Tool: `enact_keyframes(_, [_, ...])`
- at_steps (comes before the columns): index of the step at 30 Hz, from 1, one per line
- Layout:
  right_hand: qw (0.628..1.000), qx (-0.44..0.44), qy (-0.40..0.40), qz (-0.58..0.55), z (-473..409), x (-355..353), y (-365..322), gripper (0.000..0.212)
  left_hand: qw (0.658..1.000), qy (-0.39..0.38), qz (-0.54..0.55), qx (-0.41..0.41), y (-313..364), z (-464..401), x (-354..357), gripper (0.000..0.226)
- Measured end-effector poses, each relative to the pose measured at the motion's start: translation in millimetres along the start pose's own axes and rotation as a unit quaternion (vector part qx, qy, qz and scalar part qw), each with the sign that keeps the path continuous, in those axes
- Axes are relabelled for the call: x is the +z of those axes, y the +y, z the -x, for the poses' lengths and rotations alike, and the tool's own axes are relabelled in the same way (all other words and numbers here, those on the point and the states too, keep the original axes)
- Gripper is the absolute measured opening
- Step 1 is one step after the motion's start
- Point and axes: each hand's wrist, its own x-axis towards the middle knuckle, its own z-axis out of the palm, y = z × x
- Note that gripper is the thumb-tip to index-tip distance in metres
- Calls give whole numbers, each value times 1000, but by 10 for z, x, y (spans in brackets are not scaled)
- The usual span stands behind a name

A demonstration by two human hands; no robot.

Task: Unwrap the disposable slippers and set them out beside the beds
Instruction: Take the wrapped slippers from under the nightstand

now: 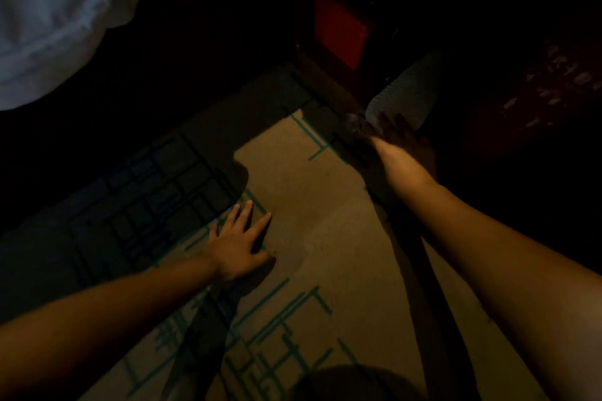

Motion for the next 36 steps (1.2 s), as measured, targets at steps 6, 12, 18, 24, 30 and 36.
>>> enact_keyframes(6, [984,-107,142,4,477,103,-351,73,999,38,22,-32,145,81,95,80])
enact_keyframes(12, [959,-178,205,-86,1082,376,-797,59,996,78,24,-45,298,554,626,79])
enact_keyframes(18, [945,-303,73,-95,1602,758,-1124,61,987,85,107,-80,175,1021,904,75])
enact_keyframes(24, [924,-380,15,-42,1705,1003,-1221,56,979,99,143,-106,-39,1263,1088,76])
enact_keyframes(30, [897,-439,0,-48,1767,1053,-1343,52,952,167,225,-121,73,1250,1151,79])
enact_keyframes(36, [946,-286,10,-151,1608,815,-1512,51,917,283,260,-108,98,1305,1111,45])
